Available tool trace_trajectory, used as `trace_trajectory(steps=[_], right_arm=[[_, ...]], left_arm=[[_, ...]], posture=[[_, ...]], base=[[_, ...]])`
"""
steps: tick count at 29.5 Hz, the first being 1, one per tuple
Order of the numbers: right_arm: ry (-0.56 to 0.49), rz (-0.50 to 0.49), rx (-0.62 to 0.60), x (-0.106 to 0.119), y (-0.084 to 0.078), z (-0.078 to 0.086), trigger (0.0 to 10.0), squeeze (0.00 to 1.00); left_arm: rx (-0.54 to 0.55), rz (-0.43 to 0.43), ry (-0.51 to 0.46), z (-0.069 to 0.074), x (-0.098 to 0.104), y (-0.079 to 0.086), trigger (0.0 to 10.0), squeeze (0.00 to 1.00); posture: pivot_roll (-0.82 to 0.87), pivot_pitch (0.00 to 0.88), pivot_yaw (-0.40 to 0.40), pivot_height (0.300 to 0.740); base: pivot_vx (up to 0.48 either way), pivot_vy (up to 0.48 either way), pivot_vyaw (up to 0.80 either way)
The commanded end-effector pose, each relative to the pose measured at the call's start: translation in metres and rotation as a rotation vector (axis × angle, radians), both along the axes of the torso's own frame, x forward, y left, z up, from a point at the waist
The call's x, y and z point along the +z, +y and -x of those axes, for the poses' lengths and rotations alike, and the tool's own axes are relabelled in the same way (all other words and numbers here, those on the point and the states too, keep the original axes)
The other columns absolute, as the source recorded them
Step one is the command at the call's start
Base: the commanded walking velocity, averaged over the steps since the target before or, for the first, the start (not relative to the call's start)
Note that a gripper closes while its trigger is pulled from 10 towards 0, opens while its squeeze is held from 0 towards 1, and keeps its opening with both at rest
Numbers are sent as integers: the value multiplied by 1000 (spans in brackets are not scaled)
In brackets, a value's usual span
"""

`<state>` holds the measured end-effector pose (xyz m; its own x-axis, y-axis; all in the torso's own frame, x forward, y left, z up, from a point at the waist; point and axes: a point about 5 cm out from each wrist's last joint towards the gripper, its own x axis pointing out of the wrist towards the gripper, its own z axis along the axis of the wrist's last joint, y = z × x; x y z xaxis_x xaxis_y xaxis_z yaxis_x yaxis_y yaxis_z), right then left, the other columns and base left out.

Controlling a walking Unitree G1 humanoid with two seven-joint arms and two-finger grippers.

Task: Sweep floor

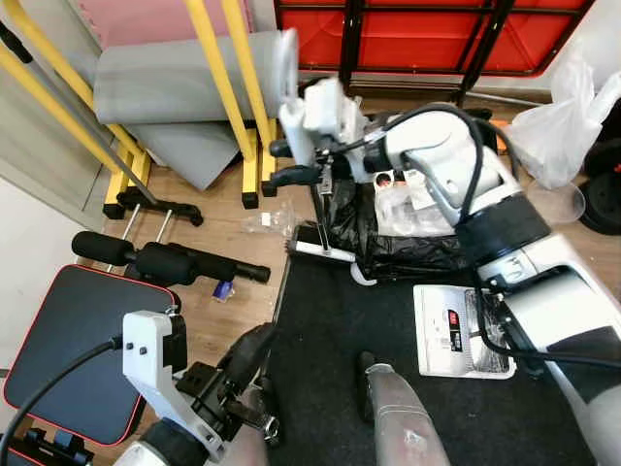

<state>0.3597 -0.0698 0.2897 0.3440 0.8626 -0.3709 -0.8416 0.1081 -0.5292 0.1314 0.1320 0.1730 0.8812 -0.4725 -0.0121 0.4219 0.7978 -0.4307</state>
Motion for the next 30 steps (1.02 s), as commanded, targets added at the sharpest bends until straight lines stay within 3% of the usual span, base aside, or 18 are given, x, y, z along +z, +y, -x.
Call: trace_trajectory(steps=[1, 2, 6, 19, 20, 22, 23, 26, 28, 30], right_arm=[[79, 34, 13, -10, 0, 3, 10000, 0], [154, 20, 11, -14, -1, 6, 10000, 0], [257, -17, -19, -13, -6, 5, 10000, 0], [366, -126, -62, 2, -12, 2, 10000, 0], [330, -172, -50, 8, -10, 2, 10000, 0], [330, -172, -50, 8, -10, 2, 10000, 0], [258, -231, -6, 16, -6, 6, 10000, 0], [194, -283, 35, 23, -2, 9, 10000, 0], [63, -356, 109, 32, 8, 20, 10000, 0], [-40, -371, 99, 35, 12, 22, 10000, 0]], left_arm=[[12, 3, 42, 1, -6, 1, 10000, 0], [11, 4, 42, 1, -6, 1, 10000, 0], [10, 9, 41, 1, -6, 1, 10000, 0], [8, 15, 39, 0, -6, 1, 10000, 0], [8, 15, 39, 0, -7, 1, 10000, 0], [8, 15, 39, 0, -7, 1, 10000, 0], [7, 15, 39, 0, -7, 1, 10000, 0], [7, 15, 38, -1, -7, 2, 10000, 0], [6, 15, 37, -1, -7, 1, 10000, 0], [6, 16, 37, -2, -7, 1, 10000, 0]], posture=[[-50, 359, 13, 740], [-51, 359, 11, 740], [-55, 360, 12, 740], [-62, 357, 14, 740], [-62, 355, 15, 740], [-62, 355, 15, 740], [-63, 351, 17, 740], [-63, 351, 17, 740], [-62, 349, 17, 740], [-63, 347, 18, 740]], base=[[0, 0, 0], [0, 0, 0], [0, 0, 0], [0, 0, 0], [0, 0, 0], [0, 0, 0], [0, 0, 0], [0, 0, 0], [0, 0, 0], [0, 0, 0]])
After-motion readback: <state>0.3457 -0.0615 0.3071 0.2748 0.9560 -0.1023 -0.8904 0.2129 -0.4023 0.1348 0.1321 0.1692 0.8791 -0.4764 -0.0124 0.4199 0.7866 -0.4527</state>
